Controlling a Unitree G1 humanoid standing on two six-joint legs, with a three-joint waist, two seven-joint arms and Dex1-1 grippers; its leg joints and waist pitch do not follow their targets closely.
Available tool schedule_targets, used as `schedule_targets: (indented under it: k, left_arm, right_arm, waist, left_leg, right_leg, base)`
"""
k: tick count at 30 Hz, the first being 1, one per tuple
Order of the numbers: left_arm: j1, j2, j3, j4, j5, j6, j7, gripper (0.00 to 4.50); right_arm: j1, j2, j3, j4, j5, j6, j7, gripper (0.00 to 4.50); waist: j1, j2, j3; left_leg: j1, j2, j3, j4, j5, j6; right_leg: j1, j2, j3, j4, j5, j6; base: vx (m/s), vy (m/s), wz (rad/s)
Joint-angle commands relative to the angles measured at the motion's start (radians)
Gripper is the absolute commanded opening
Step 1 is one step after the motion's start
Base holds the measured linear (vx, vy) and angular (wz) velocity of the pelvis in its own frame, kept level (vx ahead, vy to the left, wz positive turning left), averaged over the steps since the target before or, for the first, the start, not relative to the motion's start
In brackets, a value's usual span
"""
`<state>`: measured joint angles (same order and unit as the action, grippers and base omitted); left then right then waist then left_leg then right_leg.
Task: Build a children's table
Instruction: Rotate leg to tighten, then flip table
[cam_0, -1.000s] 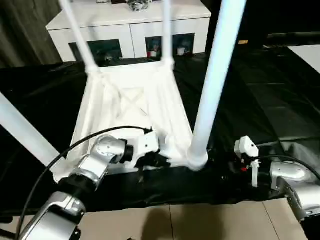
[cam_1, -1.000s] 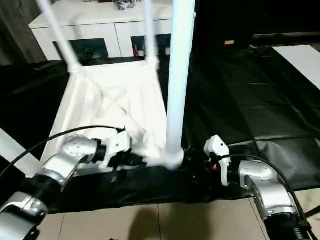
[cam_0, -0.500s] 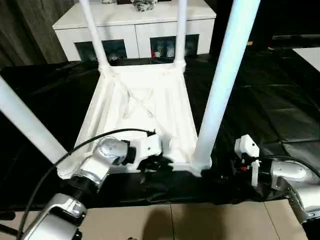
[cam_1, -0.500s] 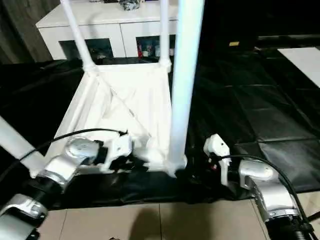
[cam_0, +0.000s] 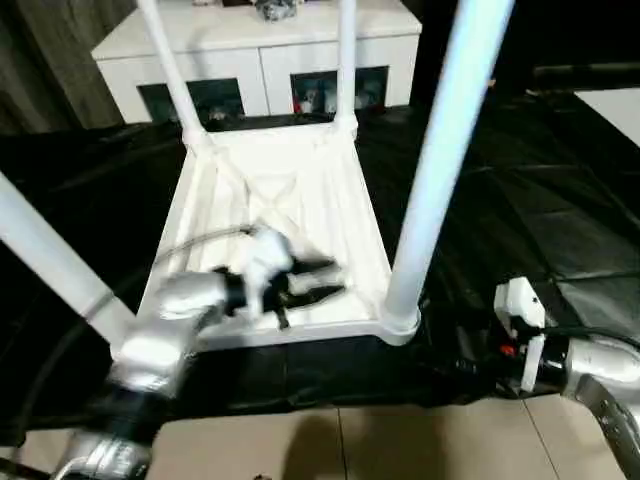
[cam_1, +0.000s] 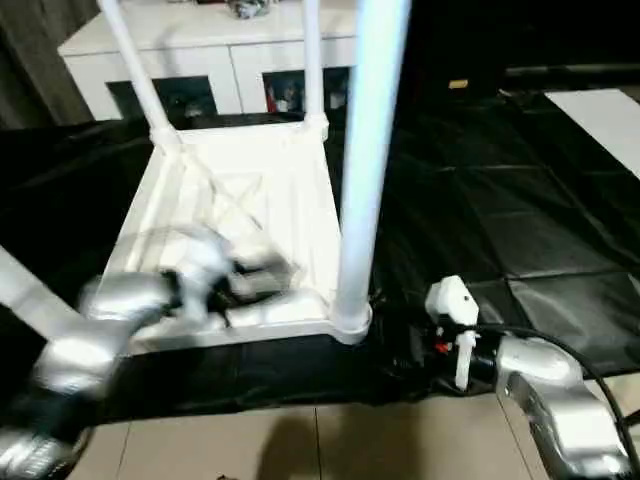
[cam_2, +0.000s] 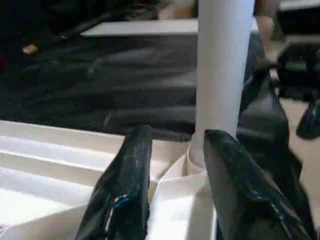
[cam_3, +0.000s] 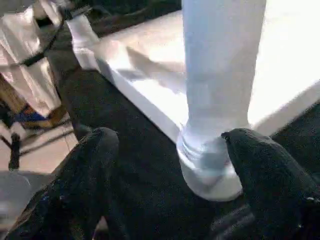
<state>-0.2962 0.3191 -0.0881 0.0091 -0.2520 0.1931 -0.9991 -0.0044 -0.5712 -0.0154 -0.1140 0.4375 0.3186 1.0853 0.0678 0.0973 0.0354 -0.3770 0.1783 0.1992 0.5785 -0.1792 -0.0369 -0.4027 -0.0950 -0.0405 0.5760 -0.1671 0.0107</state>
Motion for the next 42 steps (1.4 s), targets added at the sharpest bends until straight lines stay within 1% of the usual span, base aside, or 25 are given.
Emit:
schedule_targets:
  k: [1, 2, 5, 6, 7, 8, 10, 11, 12, 14, 17, 18, 19, 20, 21, 22, 23, 24, 25, 27, 28, 29, 34, 38, 42]
  left_arm:
    - [0.095, 0.001, 0.081, -0.168, -0.04, 0.081, 0.101, 1.83]
    - [0.118, -0.006, 0.096, -0.201, -0.043, 0.087, 0.127, 1.83]
    - [0.192, -0.06, 0.17, -0.298, -0.054, 0.076, 0.261, 2.11]
    - [0.192, -0.061, 0.171, -0.299, -0.054, 0.076, 0.262, 2.11]
    - [0.27, -0.097, 0.212, -0.374, -0.093, 0.08, 0.314, 2.17]
    - [0.31, -0.108, 0.225, -0.402, -0.107, 0.07, 0.323, 2.2]
    - [0.374, -0.127, 0.254, -0.436, -0.099, 0.026, 0.343, 2.52]
    - [0.381, -0.129, 0.257, -0.44, -0.1, 0.024, 0.344, 2.55]
    - [0.446, -0.13, 0.276, -0.468, -0.121, 0.018, 0.335, 2.58]
    - [0.498, -0.113, 0.284, -0.489, -0.127, 0.01, 0.311, 2.7]
    - [0.567, -0.062, 0.319, -0.491, -0.177, 0.042, 0.246, 2.96]
    - [0.608, -0.017, 0.368, -0.486, -0.212, 0.059, 0.199, 3.04]
    - [0.623, -0.003, 0.394, -0.486, -0.235, 0.067, 0.19, 3.12]
    - [0.632, 0.011, 0.436, -0.474, -0.25, 0.059, 0.184, 3.19]
    - [0.638, 0.02, 0.464, -0.466, -0.258, 0.05, 0.18, 3.37]
    - [0.638, 0.02, 0.464, -0.466, -0.258, 0.05, 0.18, 3.48]
    - [0.678, 0.058, 0.508, -0.458, -0.264, 0.05, 0.167, 3.57]
    - [0.693, 0.07, 0.52, -0.455, -0.268, 0.051, 0.161, 3.64]
    - [0.716, 0.085, 0.538, -0.454, -0.277, 0.062, 0.151, 3.64]
    - [0.742, 0.099, 0.56, -0.447, -0.276, 0.045, 0.135, 3.93]
    - [0.758, 0.109, 0.578, -0.445, -0.298, 0.054, 0.13, 4.02]
    - [0.756, 0.108, 0.621, -0.425, -0.322, 0.047, 0.142, 4.02]
    - [0.76, 0.111, 0.669, -0.375, -0.346, 0.038, 0.163, 4.48]
    - [0.738, 0.087, 0.697, -0.357, -0.378, 0.04, 0.199, 4.48]
    - [0.729, 0.061, 0.731, -0.326, -0.409, 0.027, 0.233, 4.48]
  right_arm:
    - [0.043, 0.002, -0.028, -0.128, 0.068, 0.064, -0.029, 3.78]
    - [0.054, 0.005, -0.032, -0.152, 0.078, 0.073, -0.037, 3.78]
    - [0.094, 0.025, -0.041, -0.239, 0.134, 0.119, -0.09, 3.78]
    - [0.094, 0.025, -0.041, -0.24, 0.134, 0.119, -0.09, 3.78]
    - [0.134, 0.033, -0.047, -0.302, 0.18, 0.157, -0.12, 3.78]
    - [0.151, 0.036, -0.048, -0.325, 0.193, 0.168, -0.13, 3.78]
    - [0.17, 0.048, -0.047, -0.35, 0.191, 0.178, -0.156, 3.78]
    - [0.171, 0.051, -0.047, -0.351, 0.19, 0.179, -0.16, 3.95]
    - [0.166, 0.077, -0.05, -0.349, 0.187, 0.185, -0.196, 4.05]
    - [0.16, 0.097, -0.05, -0.349, 0.195, 0.195, -0.223, 4.15]
    - [0.146, 0.113, -0.025, -0.36, 0.196, 0.212, -0.258, 4.38]
    - [0.131, 0.126, -0.01, -0.364, 0.196, 0.22, -0.285, 4.46]
    - [0.122, 0.135, -0.005, -0.362, 0.194, 0.222, -0.299, 4.5]
    - [0.109, 0.145, 0.005, -0.351, 0.182, 0.22, -0.311, 4.5]
    - [0.1, 0.151, 0.012, -0.345, 0.173, 0.218, -0.318, 4.5]
    - [0.1, 0.151, 0.012, -0.345, 0.173, 0.218, -0.318, 4.5]
    - [0.088, 0.161, 0.036, -0.336, 0.159, 0.219, -0.315, 4.5]
    - [0.086, 0.164, 0.045, -0.334, 0.157, 0.22, -0.313, 4.5]
    - [0.085, 0.166, 0.057, -0.333, 0.151, 0.22, -0.308, 4.5]
    - [0.084, 0.167, 0.068, -0.333, 0.154, 0.222, -0.303, 4.5]
    - [0.08, 0.169, 0.075, -0.331, 0.153, 0.221, -0.311, 4.5]
    - [0.066, 0.18, 0.087, -0.313, 0.139, 0.21, -0.328, 4.5]
    - [0.033, 0.218, 0.109, -0.271, 0.09, 0.176, -0.374, 4.5]
    - [0.021, 0.242, 0.121, -0.249, 0.065, 0.155, -0.404, 4.5]
    - [0.009, 0.273, 0.141, -0.227, 0.033, 0.127, -0.44, 4.5]
  waist:
    - [-0.006, -0.014, -0.046]
    - [-0.008, -0.013, -0.048]
    - [-0.017, -0.009, -0.041]
    - [-0.018, -0.02, -0.041]
    - [-0.017, -0.018, -0.039]
    - [-0.018, -0.017, -0.038]
    - [-0.02, -0.018, -0.035]
    - [-0.025, -0.016, -0.035]
    - [-0.026, -0.019, -0.037]
    - [-0.031, -0.016, -0.033]
    - [-0.034, -0.017, -0.032]
    - [-0.034, -0.022, -0.032]
    - [-0.033, -0.019, -0.032]
    - [-0.036, -0.022, -0.031]
    - [-0.034, -0.024, -0.033]
    - [-0.033, -0.018, -0.032]
    - [-0.033, -0.023, -0.033]
    - [-0.032, -0.021, -0.032]
    - [-0.031, -0.027, -0.032]
    - [-0.032, -0.022, -0.032]
    - [-0.029, -0.028, -0.034]
    - [-0.028, -0.028, -0.033]
    - [-0.026, -0.03, -0.035]
    - [-0.026, -0.03, -0.034]
    - [-0.029, -0.036, -0.03]
  left_leg:
    - [0.009, 0.053, -0.026, -0.078, -0.334, 0.06]
    - [0.008, 0.054, -0.029, -0.078, -0.328, 0.061]
    - [0.008, 0.047, -0.029, -0.078, -0.36, 0.052]
    - [0.008, 0.047, -0.03, -0.078, -0.365, 0.048]
    - [0.011, 0.045, -0.031, -0.079, -0.376, 0.041]
    - [0.007, 0.049, -0.035, -0.083, -0.37, 0.036]
    - [0.007, 0.047, -0.034, -0.081, -0.389, 0.033]
    - [0.005, 0.044, -0.036, -0.083, -0.405, 0.024]
    - [0.009, 0.042, -0.038, -0.081, -0.414, 0.016]
    - [0.002, 0.041, -0.04, -0.085, -0.429, 0.012]
    - [0.009, 0.039, -0.043, -0.086, -0.467, -0.003]
    - [0.01, 0.038, -0.044, -0.085, -0.464, -0.004]
    - [0.008, 0.036, -0.044, -0.086, -0.453, -0.007]
    - [0.004, 0.036, -0.045, -0.088, -0.461, -0.009]
    - [0.009, 0.037, -0.047, -0.088, -0.466, -0.019]
    - [0.015, 0.039, -0.047, -0.091, -0.485, -0.027]
    - [0.014, 0.039, -0.048, -0.09, -0.485, -0.029]
    - [0.013, 0.039, -0.048, -0.091, -0.486, -0.03]
    - [0.011, 0.039, -0.047, -0.091, -0.488, -0.027]
    - [0.013, 0.042, -0.049, -0.096, -0.494, -0.034]
    - [0.016, 0.041, -0.047, -0.093, -0.494, -0.036]
    - [0.015, 0.04, -0.046, -0.094, -0.495, -0.037]
    - [0.017, 0.039, -0.045, -0.094, -0.498, -0.048]
    - [0.018, 0.04, -0.046, -0.096, -0.513, -0.055]
    - [0.021, 0.037, -0.048, -0.096, -0.552, -0.065]
  right_leg:
    - [0.041, -0.042, 0.023, -0.074, -0.323, -0.19]
    - [0.043, -0.043, 0.023, -0.072, -0.316, -0.188]
    - [0.033, -0.037, 0.021, -0.086, -0.421, -0.147]
    - [0.033, -0.036, 0.021, -0.089, -0.438, -0.137]
    - [0.028, -0.036, 0.022, -0.092, -0.481, -0.117]
    - [0.033, -0.039, 0.023, -0.092, -0.48, -0.107]
    - [0.023, -0.033, 0.024, -0.097, -0.499, -0.086]
    - [0.023, -0.033, 0.023, -0.096, -0.519, -0.073]
    - [0.018, -0.034, 0.024, -0.099, -0.535, -0.063]
    - [0.016, -0.033, 0.024, -0.102, -0.552, -0.05]
    - [0.007, -0.029, 0.026, -0.104, -0.576, -0.028]
    - [0.008, -0.03, 0.026, -0.104, -0.573, -0.026]
    - [0.004, -0.03, 0.028, -0.098, -0.564, -0.028]
    - [0.007, -0.029, 0.026, -0.098, -0.567, -0.026]
    - [0.006, -0.028, 0.025, -0.098, -0.557, -0.027]
    - [0.002, -0.026, 0.028, -0.097, -0.536, -0.033]
    - [0.004, -0.026, 0.028, -0.095, -0.521, -0.036]
    - [0.005, -0.026, 0.028, -0.093, -0.509, -0.04]
    - [0.006, -0.028, 0.029, -0.09, -0.502, -0.042]
    - [0.008, -0.027, 0.031, -0.089, -0.48, -0.043]
    - [0.006, -0.027, 0.033, -0.087, -0.463, -0.048]
    - [0.006, -0.027, 0.033, -0.086, -0.459, -0.053]
    - [0.008, -0.026, 0.033, -0.08, -0.406, -0.072]
    - [0.012, -0.028, 0.034, -0.08, -0.417, -0.07]
    - [0.01, -0.03, 0.033, -0.087, -0.485, -0.059]
  base:
    - [0.0, 0.0, 0.0]
    - [0.0, 0.0, 0.0]
    - [0.0, 0.0, 0.0]
    - [0.0, 0.0, 0.0]
    - [0.0, 0.0, 0.0]
    - [0.0, 0.0, 0.0]
    - [0.0, 0.0, 0.0]
    - [0.0, 0.0, 0.0]
    - [0.0, 0.0, 0.0]
    - [0.0, 0.0, 0.0]
    - [0.0, 0.0, 0.0]
    - [0.0, 0.0, 0.0]
    - [0.0, 0.0, 0.0]
    - [0.0, 0.0, 0.0]
    - [0.0, 0.0, 0.0]
    - [0.0, 0.0, 0.0]
    - [0.0, 0.0, 0.0]
    - [0.0, 0.0, 0.0]
    - [0.0, 0.0, 0.0]
    - [0.0, 0.0, 0.0]
    - [0.0, 0.0, 0.0]
    - [0.0, 0.0, 0.0]
    - [0.0, 0.0, 0.0]
    - [0.0, 0.0, 0.0]
    - [0.0, 0.0, 0.0]
